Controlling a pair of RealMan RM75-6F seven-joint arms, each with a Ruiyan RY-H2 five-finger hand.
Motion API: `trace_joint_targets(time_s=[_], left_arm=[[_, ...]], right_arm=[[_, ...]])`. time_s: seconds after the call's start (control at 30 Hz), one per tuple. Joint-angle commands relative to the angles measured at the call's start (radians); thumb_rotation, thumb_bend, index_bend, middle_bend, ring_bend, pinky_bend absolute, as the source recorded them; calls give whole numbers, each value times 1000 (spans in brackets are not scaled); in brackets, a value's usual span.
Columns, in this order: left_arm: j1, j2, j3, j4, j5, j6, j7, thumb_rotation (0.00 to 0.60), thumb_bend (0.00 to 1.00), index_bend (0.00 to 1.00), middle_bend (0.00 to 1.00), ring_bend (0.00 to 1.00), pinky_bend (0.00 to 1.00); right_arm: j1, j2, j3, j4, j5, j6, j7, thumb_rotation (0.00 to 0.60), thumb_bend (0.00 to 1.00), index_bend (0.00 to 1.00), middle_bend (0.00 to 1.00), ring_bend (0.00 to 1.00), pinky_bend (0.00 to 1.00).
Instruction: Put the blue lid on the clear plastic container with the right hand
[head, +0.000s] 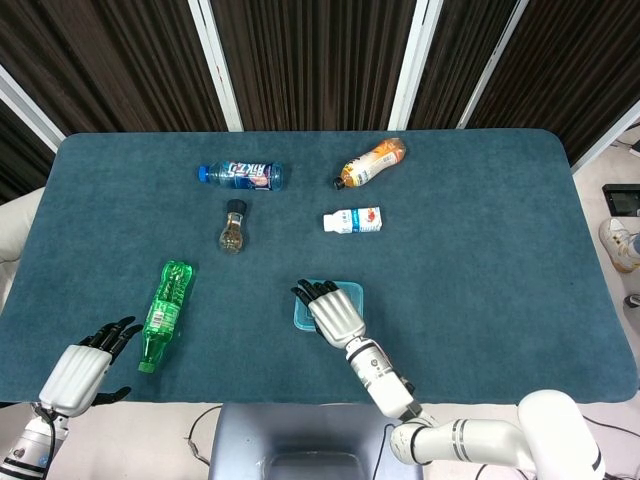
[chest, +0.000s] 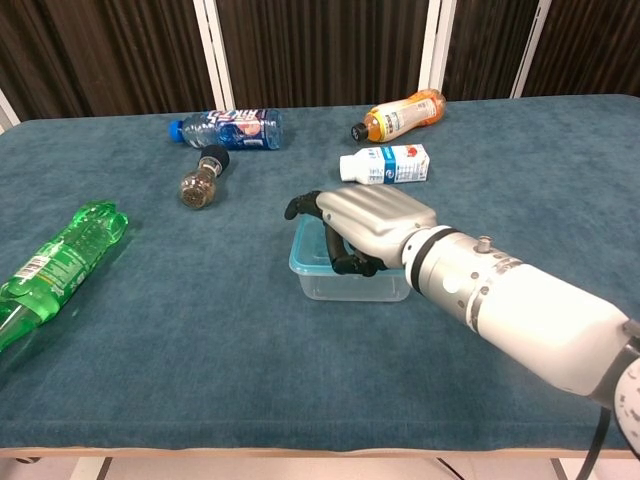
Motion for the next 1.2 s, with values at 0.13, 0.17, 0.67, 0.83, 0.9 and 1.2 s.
trace_joint_targets(time_s=[0.13, 0.17, 0.67, 0.83, 0.9, 1.2], left_arm=[[0, 1, 0, -2, -2, -1, 0, 600, 307, 166, 102, 168, 448], [0, 1, -1, -2, -3, -2, 0, 600, 307, 166, 103, 168, 448], [-2, 3, -2, -5, -10, -10, 2, 600, 307, 166, 102, 168, 449], [-2, 3, -1, -6, -10, -9, 3, 600, 307, 166, 102, 168, 449], [-2, 3, -1, -6, -11, -10, 5, 600, 307, 166, 103, 168, 449], [-3, 0, -1, -9, -12, -14, 16, 600, 307, 166, 103, 169, 449]], right_arm=[[-5, 5, -3, 1, -4, -11, 16, 600, 373, 294, 249, 284, 362], [-6, 8, -4, 1, -4, -15, 20, 600, 373, 294, 249, 284, 362], [-17, 33, -16, -2, -19, -62, 88, 600, 373, 293, 249, 284, 362], [-21, 38, -20, 3, -39, -52, 95, 600, 373, 293, 249, 284, 362], [-25, 40, -20, 5, -58, -32, 93, 600, 373, 293, 249, 284, 362], [-58, 84, -14, -43, -184, 96, 126, 600, 373, 293, 249, 284, 362]])
